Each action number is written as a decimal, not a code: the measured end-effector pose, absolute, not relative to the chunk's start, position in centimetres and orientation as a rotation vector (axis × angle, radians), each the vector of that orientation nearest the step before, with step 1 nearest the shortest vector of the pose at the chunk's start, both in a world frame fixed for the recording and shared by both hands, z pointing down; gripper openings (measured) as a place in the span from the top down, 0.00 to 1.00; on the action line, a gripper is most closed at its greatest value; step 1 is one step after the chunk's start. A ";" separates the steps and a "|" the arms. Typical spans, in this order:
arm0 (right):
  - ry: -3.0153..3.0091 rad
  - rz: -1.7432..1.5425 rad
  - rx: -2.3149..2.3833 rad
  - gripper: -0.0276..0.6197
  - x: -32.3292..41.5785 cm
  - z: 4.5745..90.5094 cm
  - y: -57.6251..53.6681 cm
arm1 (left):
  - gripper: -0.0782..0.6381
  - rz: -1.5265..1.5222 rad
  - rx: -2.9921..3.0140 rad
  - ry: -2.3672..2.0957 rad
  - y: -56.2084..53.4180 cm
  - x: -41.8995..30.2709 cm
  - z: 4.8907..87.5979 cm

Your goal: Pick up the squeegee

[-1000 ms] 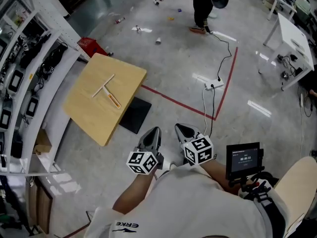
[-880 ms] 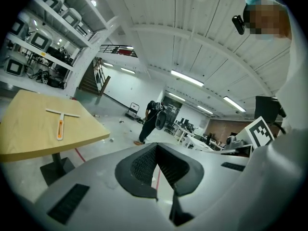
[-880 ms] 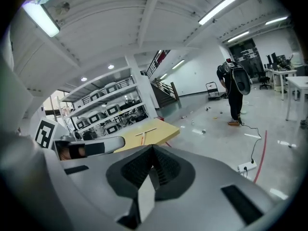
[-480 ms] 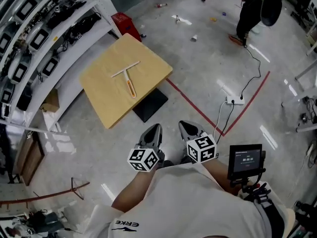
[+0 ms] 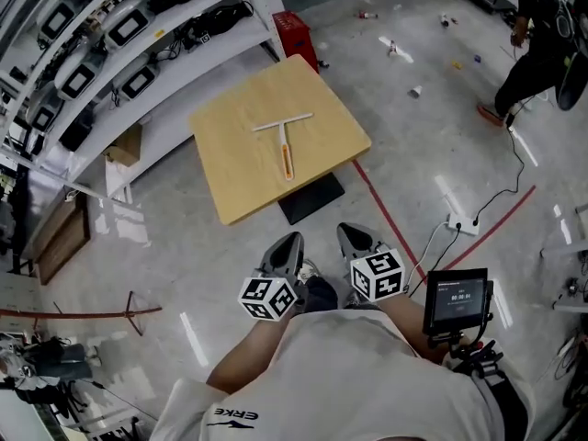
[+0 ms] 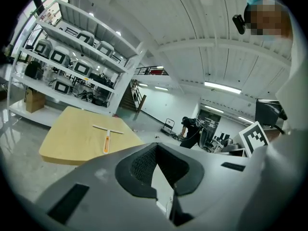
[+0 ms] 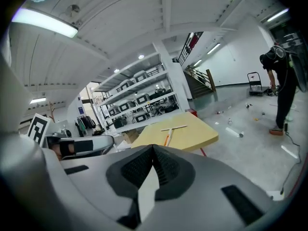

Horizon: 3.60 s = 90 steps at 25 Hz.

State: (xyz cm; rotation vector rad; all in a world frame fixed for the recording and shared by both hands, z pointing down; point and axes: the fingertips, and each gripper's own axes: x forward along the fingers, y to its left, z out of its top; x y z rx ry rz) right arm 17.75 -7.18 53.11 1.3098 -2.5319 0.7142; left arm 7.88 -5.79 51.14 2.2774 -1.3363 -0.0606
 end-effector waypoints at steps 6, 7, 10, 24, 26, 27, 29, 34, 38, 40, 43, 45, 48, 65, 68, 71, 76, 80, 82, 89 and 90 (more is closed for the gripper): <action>-2.521 0.675 1.282 0.96 13.7 53.0 -11.3 | 0.89 -0.087 2.251 -1.361 -9.6 3.8 51.5; -2.514 0.675 1.282 0.96 13.3 53.3 -11.9 | 0.89 -0.093 2.252 -1.361 -10.3 3.5 51.6; -2.494 0.669 1.278 0.96 12.1 53.5 -13.8 | 0.89 -0.105 2.256 -1.357 -12.5 2.3 51.3; -2.377 0.652 1.294 0.96 1.8 55.3 -21.9 | 0.89 -0.133 2.215 -1.314 -19.9 -8.1 52.6; -2.366 0.641 1.295 0.96 1.3 55.8 -22.4 | 0.89 -0.138 2.207 -1.321 -20.3 -8.9 53.1; -2.362 0.634 1.290 0.96 1.1 56.2 -23.1 | 0.89 -0.141 2.201 -1.329 -20.8 -9.2 53.5; -2.354 0.624 1.277 0.96 0.4 56.9 -24.6 | 0.89 -0.140 2.187 -1.342 -22.1 -10.1 54.1; -2.336 0.614 1.275 0.96 -0.2 57.2 -25.8 | 0.89 -0.130 2.166 -1.358 -22.3 -11.0 54.2; -2.339 0.606 1.295 0.96 0.0 57.5 -25.9 | 0.89 -0.114 2.159 -1.372 -21.3 -11.3 54.1; -2.325 0.601 1.292 0.96 0.1 58.3 -27.9 | 0.89 -0.106 2.141 -1.389 -22.7 -11.7 54.5; -2.300 0.613 1.264 0.96 0.1 59.9 -32.8 | 0.89 -0.091 2.102 -1.418 -26.7 -12.2 55.3; -2.277 0.627 1.247 0.95 0.2 61.1 -34.5 | 0.89 -0.081 2.082 -1.425 -27.9 -12.1 55.8; -2.236 0.631 1.239 0.95 0.3 62.7 -36.0 | 0.89 -0.065 2.067 -1.428 -28.6 -12.0 56.2; -2.034 0.610 1.212 0.76 0.2 70.4 -41.5 | 0.89 -0.007 1.993 -1.441 -31.1 -12.8 58.0; -2.023 0.600 1.217 0.75 0.1 71.5 -42.5 | 0.89 -0.003 1.985 -1.440 -31.4 -12.8 58.3; -2.007 0.587 1.221 0.75 -0.3 72.0 -43.4 | 0.89 0.007 1.971 -1.443 -31.6 -13.1 58.7; -1.970 0.584 1.219 0.75 -0.7 73.5 -44.4 | 0.89 0.016 1.956 -1.457 -32.1 -13.5 59.2; -1.924 0.577 1.223 0.75 -0.8 74.0 -44.6 | 0.89 0.016 1.944 -1.470 -32.0 -14.2 59.2; -1.909 0.573 1.228 0.75 -1.0 74.0 -44.7 | 0.89 0.016 1.937 -1.471 -31.8 -14.5 59.3; -1.873 0.593 1.266 0.79 -0.1 73.9 -45.4 | 0.89 0.010 1.936 -1.459 -32.0 -14.6 59.4; -1.872 0.591 1.266 0.81 0.0 73.9 -45.4 | 0.89 0.009 1.939 -1.457 -32.0 -14.6 59.4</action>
